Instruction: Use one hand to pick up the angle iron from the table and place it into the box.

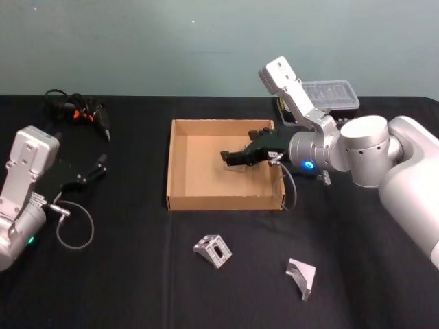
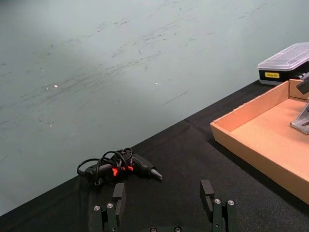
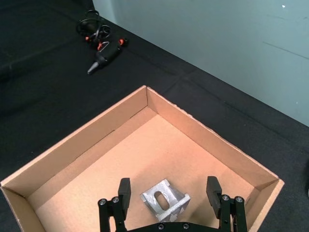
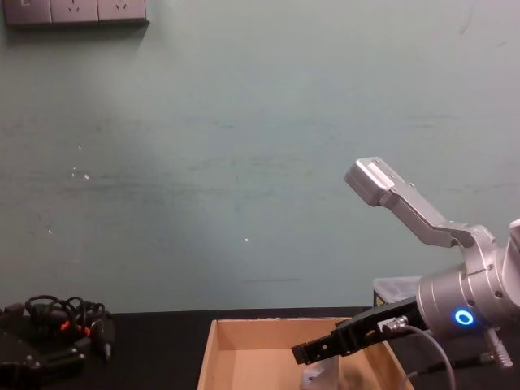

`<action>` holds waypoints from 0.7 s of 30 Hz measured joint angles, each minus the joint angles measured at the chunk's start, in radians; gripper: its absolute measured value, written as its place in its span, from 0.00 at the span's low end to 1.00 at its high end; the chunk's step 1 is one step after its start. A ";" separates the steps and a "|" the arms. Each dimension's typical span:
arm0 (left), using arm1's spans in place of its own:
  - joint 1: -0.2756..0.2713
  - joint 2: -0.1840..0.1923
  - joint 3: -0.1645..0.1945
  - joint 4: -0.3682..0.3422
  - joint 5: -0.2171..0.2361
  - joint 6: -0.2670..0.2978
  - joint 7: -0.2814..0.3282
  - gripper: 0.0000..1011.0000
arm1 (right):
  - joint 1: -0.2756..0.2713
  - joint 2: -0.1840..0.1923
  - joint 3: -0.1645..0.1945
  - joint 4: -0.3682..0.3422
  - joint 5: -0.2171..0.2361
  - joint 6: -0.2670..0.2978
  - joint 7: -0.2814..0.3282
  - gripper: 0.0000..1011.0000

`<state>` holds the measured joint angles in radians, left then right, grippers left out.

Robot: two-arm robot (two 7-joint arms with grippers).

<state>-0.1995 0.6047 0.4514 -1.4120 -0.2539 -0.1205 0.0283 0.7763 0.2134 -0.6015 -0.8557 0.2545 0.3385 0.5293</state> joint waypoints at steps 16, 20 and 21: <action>0.000 0.000 0.000 0.000 0.000 0.000 0.000 1.00 | -0.116 0.093 0.059 -0.231 0.028 0.002 0.029 0.99; 0.000 0.000 0.000 0.000 0.000 0.000 0.000 1.00 | -0.180 0.145 0.086 -0.350 0.061 0.020 0.029 0.99; 0.000 0.000 0.000 0.000 0.000 0.000 0.000 1.00 | -0.180 0.145 0.086 -0.350 0.061 0.020 0.029 0.99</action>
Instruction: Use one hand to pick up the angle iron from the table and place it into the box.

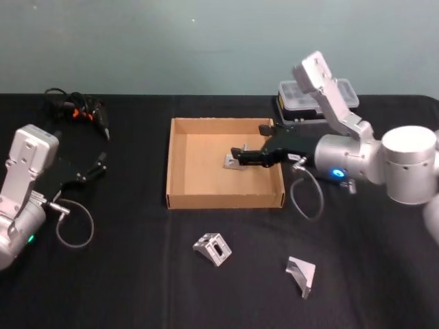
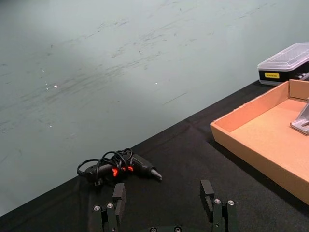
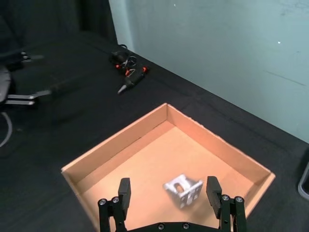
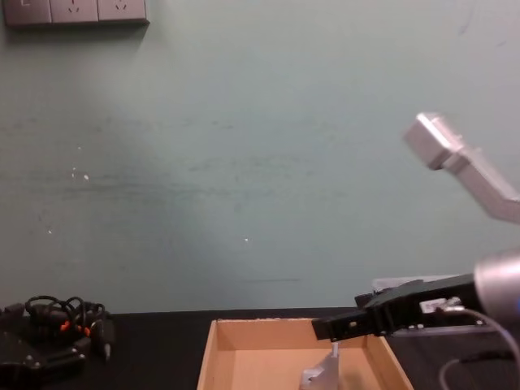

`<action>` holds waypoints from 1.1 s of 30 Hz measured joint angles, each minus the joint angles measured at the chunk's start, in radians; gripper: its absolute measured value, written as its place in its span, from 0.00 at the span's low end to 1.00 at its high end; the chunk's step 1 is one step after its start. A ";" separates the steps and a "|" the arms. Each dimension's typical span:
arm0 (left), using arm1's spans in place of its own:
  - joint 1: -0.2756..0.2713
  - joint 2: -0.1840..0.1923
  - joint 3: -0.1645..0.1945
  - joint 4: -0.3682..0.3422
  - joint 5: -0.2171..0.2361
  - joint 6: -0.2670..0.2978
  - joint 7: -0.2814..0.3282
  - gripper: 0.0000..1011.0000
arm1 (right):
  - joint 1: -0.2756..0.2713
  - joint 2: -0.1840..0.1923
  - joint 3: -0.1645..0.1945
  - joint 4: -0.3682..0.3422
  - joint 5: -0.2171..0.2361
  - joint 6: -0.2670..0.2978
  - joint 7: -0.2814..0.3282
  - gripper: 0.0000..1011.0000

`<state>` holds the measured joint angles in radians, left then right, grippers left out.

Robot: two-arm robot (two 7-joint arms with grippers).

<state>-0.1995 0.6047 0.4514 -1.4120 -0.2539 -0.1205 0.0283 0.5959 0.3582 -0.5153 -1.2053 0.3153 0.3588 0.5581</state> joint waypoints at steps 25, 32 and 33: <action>0.000 0.000 0.000 0.000 0.000 0.000 0.000 1.00 | -0.402 0.343 0.168 -0.580 0.190 0.081 -0.039 0.99; 0.000 0.000 0.000 0.000 0.000 0.000 0.000 1.00 | -0.500 0.455 0.197 -0.686 0.234 0.092 -0.011 0.99; 0.000 0.000 0.000 0.000 0.000 0.000 0.000 1.00 | -0.507 0.465 0.197 -0.693 0.237 0.093 -0.007 0.99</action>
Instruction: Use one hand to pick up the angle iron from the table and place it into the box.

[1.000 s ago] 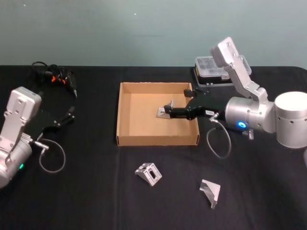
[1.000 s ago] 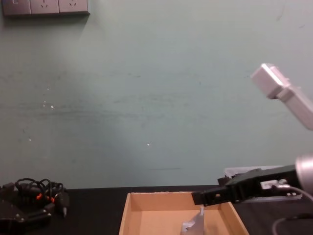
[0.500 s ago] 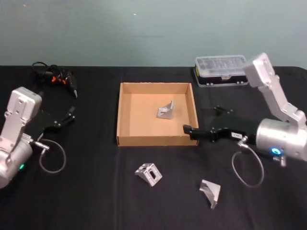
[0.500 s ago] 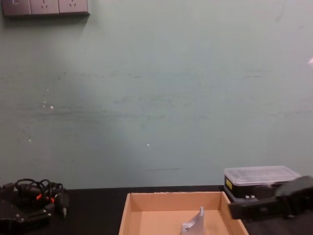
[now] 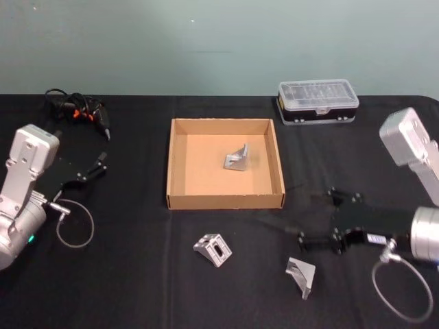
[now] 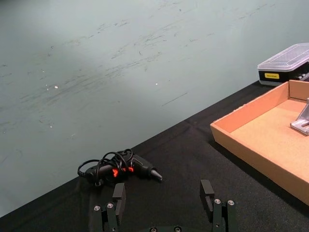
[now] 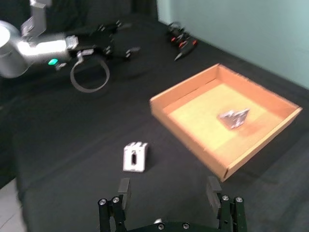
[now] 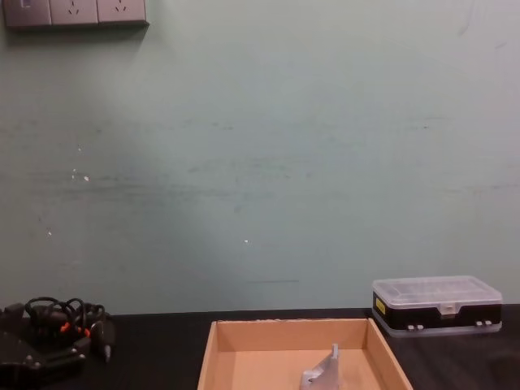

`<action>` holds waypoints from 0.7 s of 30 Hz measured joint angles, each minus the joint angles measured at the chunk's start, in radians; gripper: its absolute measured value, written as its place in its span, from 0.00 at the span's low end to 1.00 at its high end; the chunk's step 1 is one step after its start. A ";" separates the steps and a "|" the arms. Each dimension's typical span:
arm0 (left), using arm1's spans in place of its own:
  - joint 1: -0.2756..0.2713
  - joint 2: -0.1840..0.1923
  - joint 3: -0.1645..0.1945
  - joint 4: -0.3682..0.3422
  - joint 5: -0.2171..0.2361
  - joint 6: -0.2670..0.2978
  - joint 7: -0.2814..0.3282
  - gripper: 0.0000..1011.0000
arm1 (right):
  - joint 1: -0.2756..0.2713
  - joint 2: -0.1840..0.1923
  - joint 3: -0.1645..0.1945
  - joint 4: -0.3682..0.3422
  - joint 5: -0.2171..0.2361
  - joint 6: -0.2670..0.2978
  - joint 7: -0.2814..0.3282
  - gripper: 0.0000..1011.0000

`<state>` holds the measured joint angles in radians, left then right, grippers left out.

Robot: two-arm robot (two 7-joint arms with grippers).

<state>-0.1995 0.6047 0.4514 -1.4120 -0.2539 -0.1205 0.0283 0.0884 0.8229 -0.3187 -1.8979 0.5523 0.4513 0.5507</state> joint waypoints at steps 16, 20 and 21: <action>0.000 0.000 0.000 0.000 0.000 0.000 0.000 1.00 | -0.065 0.109 -0.054 -0.043 0.021 0.049 0.003 0.99; 0.000 0.000 0.000 0.000 0.000 0.000 0.000 1.00 | -0.066 0.110 -0.075 -0.031 0.016 0.054 -0.017 0.99; 0.000 0.000 0.000 0.000 0.000 0.000 0.000 1.00 | -0.066 0.109 -0.081 -0.027 0.013 0.053 -0.024 0.99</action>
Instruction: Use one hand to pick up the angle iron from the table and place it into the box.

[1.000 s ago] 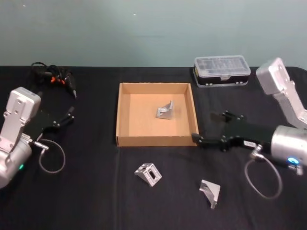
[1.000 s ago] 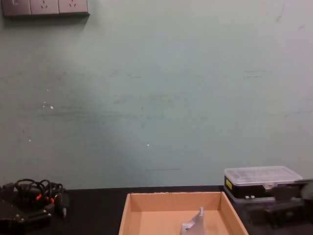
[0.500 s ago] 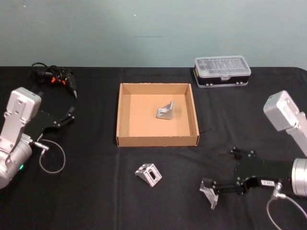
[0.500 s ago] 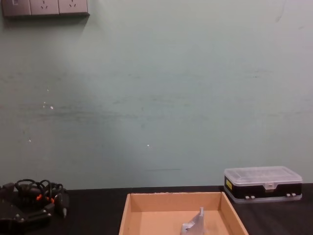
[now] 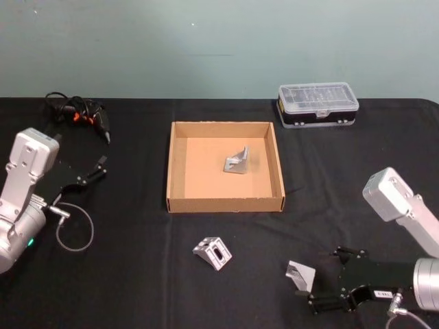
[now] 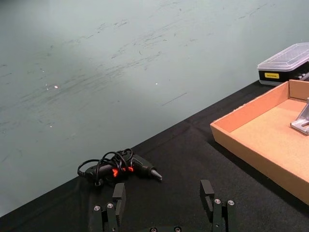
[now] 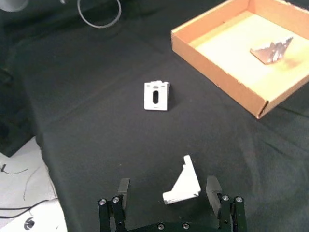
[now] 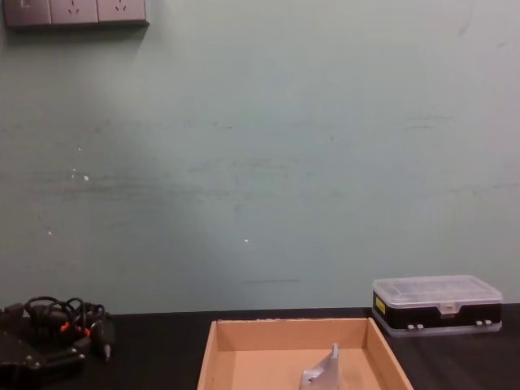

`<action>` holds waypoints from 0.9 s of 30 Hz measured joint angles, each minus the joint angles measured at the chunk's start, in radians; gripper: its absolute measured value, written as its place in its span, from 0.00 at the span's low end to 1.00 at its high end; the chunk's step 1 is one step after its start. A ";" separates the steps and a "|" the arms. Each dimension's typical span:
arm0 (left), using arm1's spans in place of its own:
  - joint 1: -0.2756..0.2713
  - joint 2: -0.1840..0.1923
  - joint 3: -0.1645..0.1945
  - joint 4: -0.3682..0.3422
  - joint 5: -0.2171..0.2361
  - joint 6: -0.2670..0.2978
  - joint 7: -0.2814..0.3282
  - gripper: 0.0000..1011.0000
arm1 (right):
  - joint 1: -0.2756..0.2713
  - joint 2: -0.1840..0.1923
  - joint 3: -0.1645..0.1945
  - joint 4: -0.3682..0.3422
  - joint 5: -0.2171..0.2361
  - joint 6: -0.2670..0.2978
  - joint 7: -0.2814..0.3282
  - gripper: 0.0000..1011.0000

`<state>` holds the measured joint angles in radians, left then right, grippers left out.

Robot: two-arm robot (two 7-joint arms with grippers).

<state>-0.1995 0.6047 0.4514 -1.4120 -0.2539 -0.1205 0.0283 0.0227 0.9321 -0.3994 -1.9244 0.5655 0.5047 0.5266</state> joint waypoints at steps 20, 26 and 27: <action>0.000 0.000 0.000 0.000 0.000 0.000 0.000 1.00 | 0.028 -0.033 -0.053 0.033 -0.088 -0.019 -0.045 0.99; 0.000 0.000 0.000 0.000 0.000 0.000 0.000 1.00 | 0.031 -0.041 -0.057 0.039 -0.099 -0.018 -0.036 0.99; 0.000 0.000 0.000 0.000 0.000 0.000 0.000 1.00 | 0.031 -0.042 -0.057 0.040 -0.100 -0.018 -0.035 0.99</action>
<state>-0.1995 0.6047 0.4514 -1.4120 -0.2539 -0.1205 0.0283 0.0538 0.8903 -0.4569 -1.8846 0.4653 0.4868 0.4919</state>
